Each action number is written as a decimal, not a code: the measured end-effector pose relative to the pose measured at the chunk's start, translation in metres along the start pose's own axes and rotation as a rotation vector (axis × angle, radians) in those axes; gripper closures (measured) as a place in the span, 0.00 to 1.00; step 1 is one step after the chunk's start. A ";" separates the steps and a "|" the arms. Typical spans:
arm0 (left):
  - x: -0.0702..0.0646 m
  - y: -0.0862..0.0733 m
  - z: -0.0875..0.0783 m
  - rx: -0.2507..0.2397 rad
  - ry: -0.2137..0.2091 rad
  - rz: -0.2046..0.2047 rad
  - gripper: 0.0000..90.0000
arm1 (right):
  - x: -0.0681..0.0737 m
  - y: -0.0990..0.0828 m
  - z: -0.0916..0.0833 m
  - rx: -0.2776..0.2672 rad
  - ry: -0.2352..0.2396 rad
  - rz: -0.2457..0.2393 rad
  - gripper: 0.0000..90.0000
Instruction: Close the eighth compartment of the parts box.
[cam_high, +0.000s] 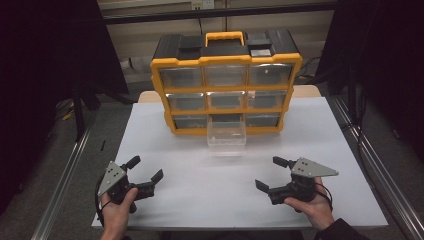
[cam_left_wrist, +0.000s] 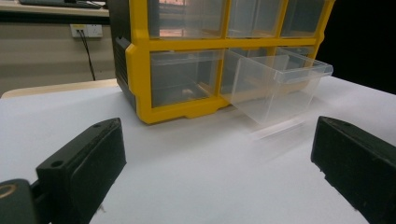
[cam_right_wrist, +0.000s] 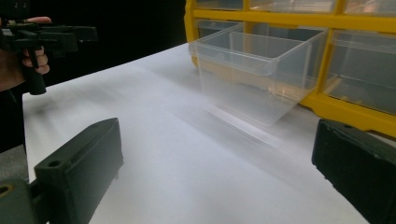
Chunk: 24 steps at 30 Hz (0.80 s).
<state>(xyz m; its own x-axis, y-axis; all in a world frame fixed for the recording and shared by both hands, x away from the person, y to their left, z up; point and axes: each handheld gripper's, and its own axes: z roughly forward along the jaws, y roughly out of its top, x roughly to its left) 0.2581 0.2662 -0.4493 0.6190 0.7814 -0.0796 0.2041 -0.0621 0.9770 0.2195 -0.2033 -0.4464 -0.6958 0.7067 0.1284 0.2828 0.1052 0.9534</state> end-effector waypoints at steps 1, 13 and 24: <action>0.000 0.000 0.000 0.000 -0.001 0.000 0.03 | 0.001 0.001 0.001 0.002 0.002 0.001 0.01; 0.000 0.000 0.000 -0.013 0.007 -0.014 0.03 | 0.002 0.004 0.012 0.018 0.023 0.000 0.04; 0.001 0.001 -0.001 -0.015 -0.009 0.003 0.03 | 0.005 0.010 0.028 0.045 0.054 -0.001 0.06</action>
<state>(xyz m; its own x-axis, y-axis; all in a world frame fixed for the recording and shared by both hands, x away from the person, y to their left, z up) 0.2581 0.2670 -0.4482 0.6263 0.7755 -0.0789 0.1915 -0.0550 0.9799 0.2375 -0.1794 -0.4436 -0.7304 0.6678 0.1434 0.3111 0.1384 0.9403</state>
